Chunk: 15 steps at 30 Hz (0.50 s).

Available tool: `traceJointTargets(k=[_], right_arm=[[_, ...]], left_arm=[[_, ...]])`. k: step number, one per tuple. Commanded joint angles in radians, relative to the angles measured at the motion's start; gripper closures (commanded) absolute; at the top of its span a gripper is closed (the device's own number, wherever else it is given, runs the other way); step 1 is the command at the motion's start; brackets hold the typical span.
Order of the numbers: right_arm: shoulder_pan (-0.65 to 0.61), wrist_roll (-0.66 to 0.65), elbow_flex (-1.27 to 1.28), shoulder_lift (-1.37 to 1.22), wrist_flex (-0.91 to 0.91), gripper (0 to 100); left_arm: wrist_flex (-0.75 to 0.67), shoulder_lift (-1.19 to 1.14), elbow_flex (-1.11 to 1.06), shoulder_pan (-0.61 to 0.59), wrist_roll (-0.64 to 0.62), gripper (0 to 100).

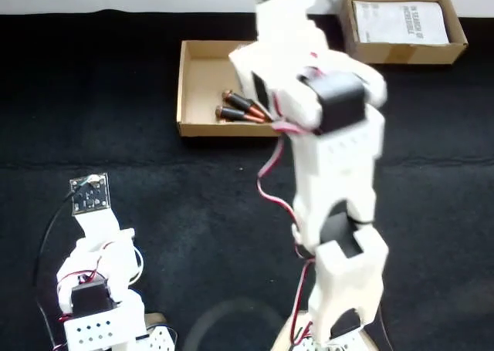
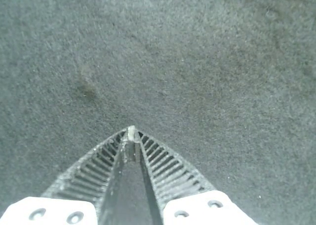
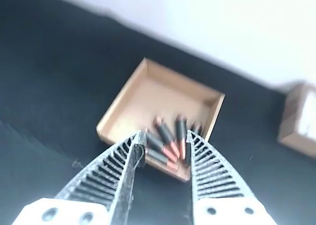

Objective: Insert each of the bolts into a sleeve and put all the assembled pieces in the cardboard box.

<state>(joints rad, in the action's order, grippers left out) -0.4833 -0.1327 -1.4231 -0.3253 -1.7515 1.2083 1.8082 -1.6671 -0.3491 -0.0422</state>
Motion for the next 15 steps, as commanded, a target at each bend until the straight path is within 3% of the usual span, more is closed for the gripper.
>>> traceJointTargets(k=[1,8,15], right_arm=[[-0.010,0.003,-0.064,0.165,-0.015,88.3],[-0.007,0.005,0.147,0.579,-0.015,88.3],[-0.005,0.005,0.786,1.099,-0.012,88.3]], left_arm=[[-0.012,0.005,0.002,-0.004,0.000,99],[0.015,0.004,-0.028,-0.005,0.000,99],[0.034,0.001,-0.028,-0.005,0.000,99]])
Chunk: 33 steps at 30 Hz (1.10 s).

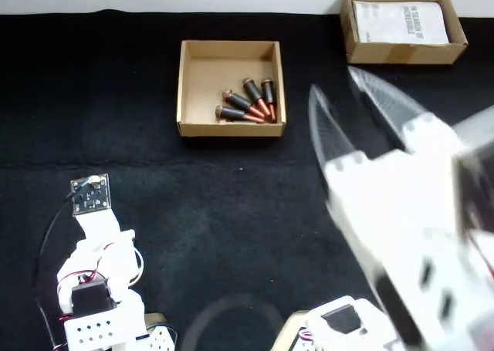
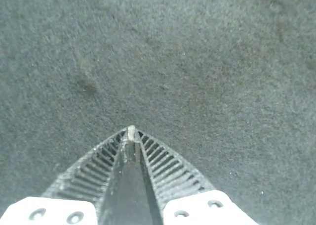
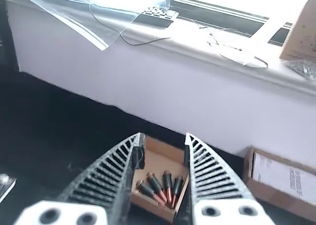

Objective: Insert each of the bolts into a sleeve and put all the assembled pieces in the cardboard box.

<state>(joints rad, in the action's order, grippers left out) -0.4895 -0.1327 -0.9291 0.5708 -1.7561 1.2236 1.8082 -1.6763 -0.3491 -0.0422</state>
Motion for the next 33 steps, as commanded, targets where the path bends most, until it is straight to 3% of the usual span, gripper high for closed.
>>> traceJointTargets(k=[1,7,12,17,20,28,33], right_arm=[[0.001,0.005,0.398,0.272,-0.007,88.3],[0.001,0.005,1.024,0.579,0.048,88.3],[0.045,0.002,1.534,0.737,0.328,88.3],[0.183,0.000,1.998,0.835,0.710,88.3],[0.246,-0.002,2.206,0.871,0.816,88.3],[0.268,0.003,2.545,0.898,0.817,88.3],[0.269,0.005,2.575,0.901,0.648,88.3]], left_arm=[[0.038,0.001,-0.019,-0.005,0.000,99],[0.089,0.002,-0.019,-0.004,0.003,99],[0.103,0.001,-0.019,0.007,0.005,99],[0.104,0.001,-0.019,0.171,0.005,99],[0.104,0.001,-0.019,0.272,0.005,99],[0.104,0.001,-0.019,0.311,0.002,99],[0.104,0.001,-0.019,0.309,0.002,99]])
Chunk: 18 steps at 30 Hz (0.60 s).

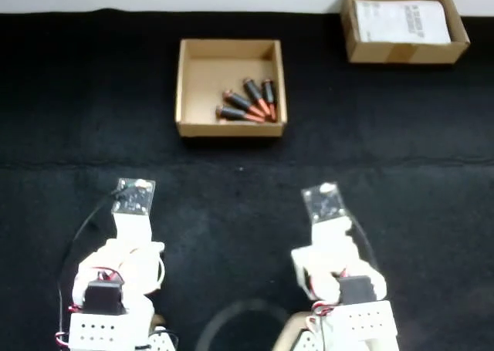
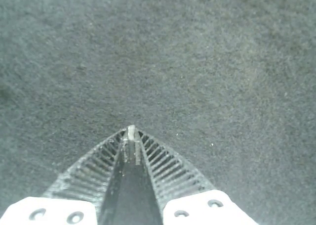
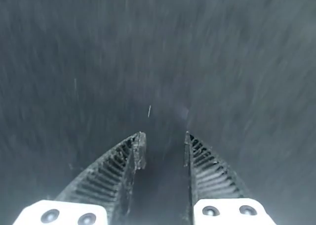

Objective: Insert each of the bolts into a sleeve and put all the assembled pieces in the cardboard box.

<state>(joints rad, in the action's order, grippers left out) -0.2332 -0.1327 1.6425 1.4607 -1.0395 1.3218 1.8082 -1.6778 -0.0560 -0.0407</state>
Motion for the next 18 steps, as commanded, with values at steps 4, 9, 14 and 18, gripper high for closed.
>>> traceJointTargets(k=[4,9,14,18], right_arm=[[0.035,0.006,0.035,0.028,-0.105,88.3],[0.028,0.018,0.104,0.062,-0.097,88.3],[0.033,0.063,0.113,0.113,-0.110,88.3],[0.033,0.063,0.116,0.171,-0.111,88.3]], left_arm=[[0.006,0.001,-0.018,-0.025,0.000,99],[0.006,0.001,-0.018,-0.111,0.000,99],[0.006,0.001,-0.018,-0.114,0.002,99],[0.006,0.001,-0.018,-0.114,0.002,99]])
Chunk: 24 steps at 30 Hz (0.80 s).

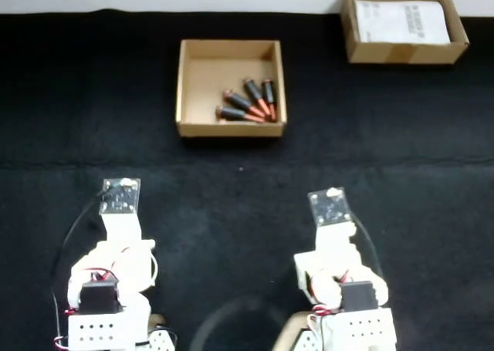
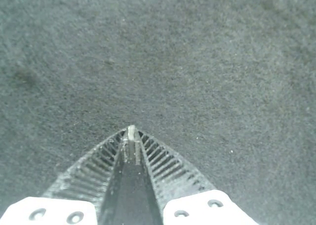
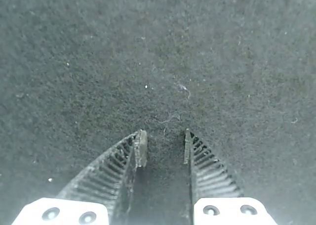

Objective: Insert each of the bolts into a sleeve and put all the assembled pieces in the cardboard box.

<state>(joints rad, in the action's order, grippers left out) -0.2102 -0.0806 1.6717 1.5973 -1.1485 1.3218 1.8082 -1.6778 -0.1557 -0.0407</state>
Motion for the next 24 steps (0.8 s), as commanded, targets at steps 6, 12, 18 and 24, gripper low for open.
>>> traceJointTargets(k=[6,12,18,24], right_arm=[[0.010,0.011,0.113,0.130,-0.002,88.3],[0.010,0.011,0.131,0.208,-0.002,88.3],[0.010,0.011,0.130,0.208,-0.002,88.3],[0.010,0.011,0.130,0.208,-0.002,88.3]], left_arm=[[0.006,0.001,-0.018,-0.015,0.002,99],[0.006,0.001,-0.018,-0.015,0.002,99],[0.006,0.001,-0.018,-0.015,0.002,99],[0.006,0.001,-0.018,-0.015,0.002,99]])
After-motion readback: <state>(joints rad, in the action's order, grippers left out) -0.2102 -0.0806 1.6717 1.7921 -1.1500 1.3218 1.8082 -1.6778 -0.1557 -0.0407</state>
